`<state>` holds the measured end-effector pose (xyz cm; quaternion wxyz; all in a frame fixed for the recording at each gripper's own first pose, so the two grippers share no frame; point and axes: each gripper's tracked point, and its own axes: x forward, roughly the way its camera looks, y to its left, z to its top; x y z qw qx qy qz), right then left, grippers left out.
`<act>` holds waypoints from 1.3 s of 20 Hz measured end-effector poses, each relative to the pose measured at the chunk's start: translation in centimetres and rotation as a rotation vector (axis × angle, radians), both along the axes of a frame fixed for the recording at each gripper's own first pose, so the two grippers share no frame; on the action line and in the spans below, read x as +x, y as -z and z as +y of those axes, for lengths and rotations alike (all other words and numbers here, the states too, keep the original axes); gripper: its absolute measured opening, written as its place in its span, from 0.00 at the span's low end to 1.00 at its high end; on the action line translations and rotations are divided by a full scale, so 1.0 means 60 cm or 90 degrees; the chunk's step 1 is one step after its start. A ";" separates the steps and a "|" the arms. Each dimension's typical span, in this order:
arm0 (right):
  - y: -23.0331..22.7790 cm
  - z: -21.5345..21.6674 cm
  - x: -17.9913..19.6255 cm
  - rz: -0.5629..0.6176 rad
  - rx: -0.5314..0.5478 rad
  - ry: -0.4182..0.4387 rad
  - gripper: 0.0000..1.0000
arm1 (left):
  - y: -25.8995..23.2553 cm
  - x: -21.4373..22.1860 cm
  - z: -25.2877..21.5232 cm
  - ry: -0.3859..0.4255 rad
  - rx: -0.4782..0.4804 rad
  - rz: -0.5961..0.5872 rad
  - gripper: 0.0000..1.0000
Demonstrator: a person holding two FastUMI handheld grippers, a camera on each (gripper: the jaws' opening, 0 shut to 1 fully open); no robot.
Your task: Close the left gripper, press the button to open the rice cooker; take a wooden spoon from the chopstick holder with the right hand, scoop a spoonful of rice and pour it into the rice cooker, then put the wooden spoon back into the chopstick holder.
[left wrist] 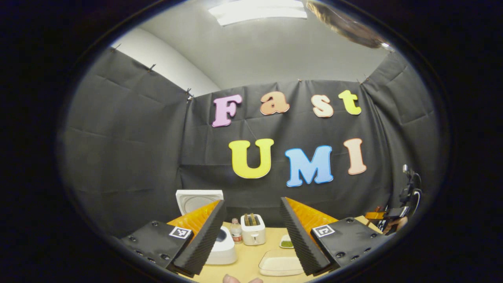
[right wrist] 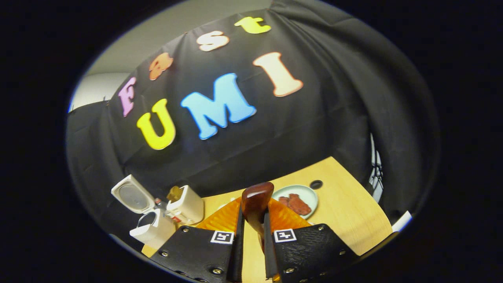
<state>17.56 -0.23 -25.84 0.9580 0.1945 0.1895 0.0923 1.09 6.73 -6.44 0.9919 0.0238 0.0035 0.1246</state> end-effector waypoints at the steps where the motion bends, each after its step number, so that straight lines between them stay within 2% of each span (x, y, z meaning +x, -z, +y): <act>1: -0.017 0.042 -0.004 -0.006 0.010 -0.029 0.23 | 0.004 -0.003 0.014 -0.003 -0.004 0.002 0.96; 4: -0.020 0.153 -0.009 -0.006 0.009 -0.087 0.23 | 0.003 -0.009 0.052 -0.011 -0.025 -0.003 0.96; 9: 0.077 0.314 -0.024 0.044 -0.030 -0.155 0.23 | 0.028 -0.026 0.115 -0.015 -0.042 0.008 0.96; 13: 0.171 0.341 -0.032 0.088 -0.101 -0.167 0.23 | 0.055 -0.041 0.174 -0.023 -0.066 0.026 0.96; 17: 0.236 0.336 -0.040 0.126 -0.169 -0.173 0.23 | 0.078 -0.062 0.225 -0.028 -0.056 0.034 0.94; 20: 0.271 0.351 -0.058 0.149 -0.195 -0.188 0.23 | 0.097 -0.069 0.251 -0.032 -0.073 0.044 0.96; 22: 0.286 0.371 -0.070 0.164 -0.193 -0.194 0.23 | 0.101 -0.071 0.269 -0.035 -0.075 0.045 0.93; 23: 0.290 0.382 -0.074 0.175 -0.180 -0.192 0.23 | 0.102 -0.073 0.275 -0.035 -0.076 0.045 0.96; 26: 0.294 0.418 -0.078 0.212 -0.105 -0.177 0.23 | 0.101 -0.077 0.291 -0.036 -0.078 0.044 0.96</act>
